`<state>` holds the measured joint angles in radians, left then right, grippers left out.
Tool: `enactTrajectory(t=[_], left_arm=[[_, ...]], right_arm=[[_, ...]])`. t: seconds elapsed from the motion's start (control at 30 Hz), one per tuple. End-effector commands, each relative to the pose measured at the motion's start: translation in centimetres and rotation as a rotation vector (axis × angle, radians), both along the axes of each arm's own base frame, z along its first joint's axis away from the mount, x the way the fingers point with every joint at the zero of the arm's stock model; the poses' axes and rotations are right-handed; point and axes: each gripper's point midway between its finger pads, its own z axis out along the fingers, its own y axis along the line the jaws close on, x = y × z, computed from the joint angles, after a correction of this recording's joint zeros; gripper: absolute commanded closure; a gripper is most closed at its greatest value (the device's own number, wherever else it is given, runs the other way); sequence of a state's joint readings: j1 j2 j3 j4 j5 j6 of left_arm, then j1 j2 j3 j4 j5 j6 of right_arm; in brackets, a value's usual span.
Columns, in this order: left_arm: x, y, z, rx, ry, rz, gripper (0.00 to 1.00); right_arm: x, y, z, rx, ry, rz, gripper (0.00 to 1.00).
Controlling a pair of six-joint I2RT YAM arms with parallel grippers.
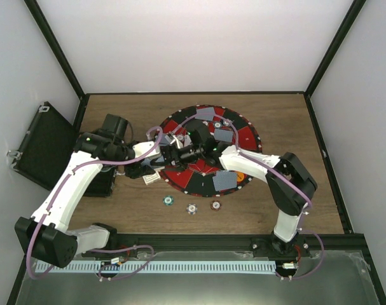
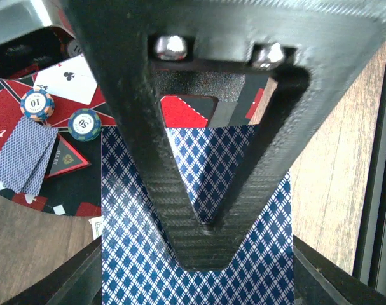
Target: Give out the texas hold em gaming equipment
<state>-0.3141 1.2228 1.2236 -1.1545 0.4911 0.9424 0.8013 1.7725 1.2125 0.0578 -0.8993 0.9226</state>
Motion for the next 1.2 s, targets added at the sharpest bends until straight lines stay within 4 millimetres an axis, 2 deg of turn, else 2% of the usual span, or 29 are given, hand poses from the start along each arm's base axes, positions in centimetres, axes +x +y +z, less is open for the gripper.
enactTrajectory(t=[0.0, 0.17, 0.33, 0.53, 0.97, 1.17], left_arm=[[0.0, -0.5, 1.3, -0.031, -0.022, -0.017, 0.94], [0.0, -0.4, 1.4, -0.029, -0.029, -0.015, 0.94], [-0.2, -0.3, 1.5, -0.029, -0.033, -0.019, 0.94], [-0.3, -0.3, 1.5, -0.029, -0.034, -0.019, 0.94], [0.0, -0.3, 0.5, -0.017, -0.023, -0.012, 0.94], [0.3, 0.1, -0.6, 0.012, -0.02, 0.001, 0.94]], right_arm=[[0.3, 1.0, 1.2, 0.037, -0.016, 0.016, 0.23], [0.9, 0.3, 0.0, 0.009, 0.012, -0.019, 0.28], [1.9, -1.6, 0.0, 0.005, 0.019, -0.077, 0.35], [2.5, -2.9, -0.5, -0.01, 0.031, -0.112, 0.49], [1.7, -3.8, 3.1, 0.039, -0.015, -0.125, 0.87], [1.6, -4.3, 3.0, 0.024, -0.016, -0.132, 0.97]])
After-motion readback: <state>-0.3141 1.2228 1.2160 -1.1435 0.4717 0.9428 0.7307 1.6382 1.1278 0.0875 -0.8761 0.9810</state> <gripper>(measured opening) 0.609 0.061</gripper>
